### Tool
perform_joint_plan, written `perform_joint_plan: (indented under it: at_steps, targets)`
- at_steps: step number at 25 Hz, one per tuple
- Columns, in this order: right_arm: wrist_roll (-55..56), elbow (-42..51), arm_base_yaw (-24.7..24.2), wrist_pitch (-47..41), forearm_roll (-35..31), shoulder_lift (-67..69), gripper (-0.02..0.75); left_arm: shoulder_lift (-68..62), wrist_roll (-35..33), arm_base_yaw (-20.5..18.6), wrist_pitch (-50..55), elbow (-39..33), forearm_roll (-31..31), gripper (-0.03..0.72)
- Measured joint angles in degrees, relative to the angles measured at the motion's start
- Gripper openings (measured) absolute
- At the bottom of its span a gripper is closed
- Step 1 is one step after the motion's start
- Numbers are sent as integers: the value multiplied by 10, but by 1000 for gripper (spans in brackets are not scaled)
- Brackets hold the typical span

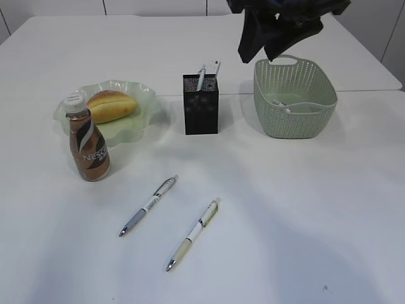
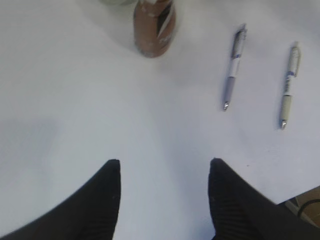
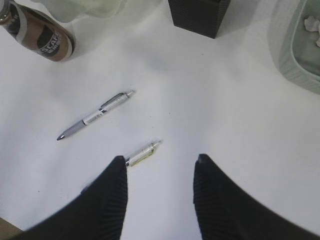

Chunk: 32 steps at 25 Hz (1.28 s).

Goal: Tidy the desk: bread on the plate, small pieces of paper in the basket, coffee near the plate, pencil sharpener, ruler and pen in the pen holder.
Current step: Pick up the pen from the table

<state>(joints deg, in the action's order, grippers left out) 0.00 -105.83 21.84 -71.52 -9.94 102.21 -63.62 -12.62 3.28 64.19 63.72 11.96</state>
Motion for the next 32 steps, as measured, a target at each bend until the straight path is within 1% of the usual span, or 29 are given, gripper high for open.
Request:
perform_joint_plan:
  at_steps: [2,5,6,7,10,13,16,20,22,24,25,26,27,30,31,32]
  targets:
    - [0,29,0,0,21,-34,354,-14,-13,19,0,16,19,394]
    - [0,38,0,-1,34,-48,354,-47,-19,73,1,36,25,394]
    - [3,51,0,-1,56,-73,354,-62,-20,95,1,41,25,394]
    - [4,58,0,-1,62,-87,353,-78,-20,114,1,48,25,394]
    - [5,71,0,-2,64,-114,353,-130,-20,173,-5,68,13,394]
    - [5,91,0,-3,70,-159,353,-184,-20,211,-21,96,-6,394]
    - [5,106,0,-3,89,-184,353,-237,-21,225,-31,129,-20,394]
    - [5,144,0,-4,124,-203,353,-300,-21,226,-38,170,-37,394]
    - [3,181,0,-4,138,-213,353,-325,-21,226,-43,188,-43,394]
    - [-6,214,0,-4,144,-223,353,-341,-21,226,-51,196,-47,394]
    - [-6,214,0,-4,144,-223,353,-348,-21,226,-54,197,-48,394]
    - [-14,258,0,-4,146,-238,353,-354,-21,226,-55,198,-49,394]
    - [-18,280,0,-4,146,-245,353,-358,-21,226,-55,198,-49,394]
    - [-19,324,0,-3,146,-255,354,-367,-21,226,-60,198,-49,394]
    - [-20,361,0,-1,142,-260,353,-370,-21,226,-62,198,-51,394]
    - [-20,361,0,-1,142,-260,353,-375,-21,226,-64,199,-52,394]
